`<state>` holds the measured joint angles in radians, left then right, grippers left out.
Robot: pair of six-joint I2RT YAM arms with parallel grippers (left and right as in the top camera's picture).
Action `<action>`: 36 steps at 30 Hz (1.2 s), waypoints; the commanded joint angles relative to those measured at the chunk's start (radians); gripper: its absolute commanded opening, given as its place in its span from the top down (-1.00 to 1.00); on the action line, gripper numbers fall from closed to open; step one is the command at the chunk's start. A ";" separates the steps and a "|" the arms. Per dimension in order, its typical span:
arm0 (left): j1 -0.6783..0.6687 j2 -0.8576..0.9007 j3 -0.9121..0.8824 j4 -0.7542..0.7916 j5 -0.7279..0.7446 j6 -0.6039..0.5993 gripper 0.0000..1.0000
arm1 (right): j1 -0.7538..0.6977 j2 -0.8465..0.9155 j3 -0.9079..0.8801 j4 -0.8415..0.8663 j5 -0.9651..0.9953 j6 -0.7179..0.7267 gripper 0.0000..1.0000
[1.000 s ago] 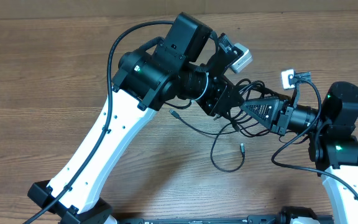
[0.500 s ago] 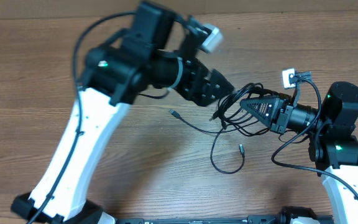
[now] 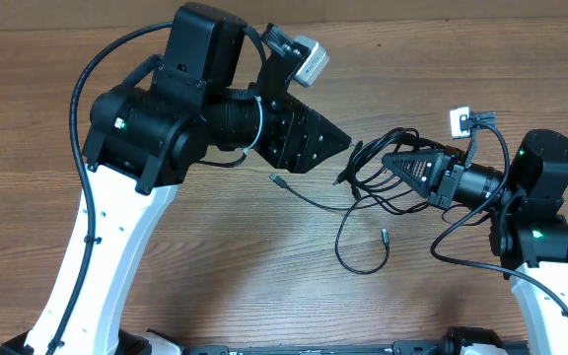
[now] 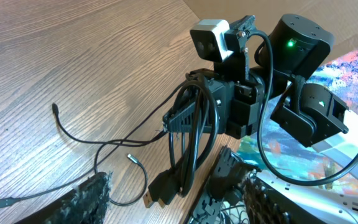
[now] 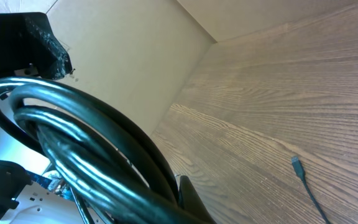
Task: Untangle cables
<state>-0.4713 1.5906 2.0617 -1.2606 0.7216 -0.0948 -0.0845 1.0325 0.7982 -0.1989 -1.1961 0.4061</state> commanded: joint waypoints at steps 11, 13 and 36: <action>-0.096 0.104 0.016 0.005 0.003 0.073 0.01 | -0.001 -0.002 0.005 0.002 0.005 -0.012 0.93; -0.096 0.112 0.016 0.005 0.005 0.073 0.07 | -0.001 -0.002 0.005 -0.005 0.005 -0.013 0.93; -0.132 0.124 0.016 0.024 0.003 0.072 0.56 | -0.001 -0.002 0.005 -0.016 -0.003 -0.013 0.93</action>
<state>-0.5961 1.7050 2.0617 -1.2407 0.7219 -0.0414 -0.0845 1.0325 0.7982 -0.2211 -1.1896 0.4034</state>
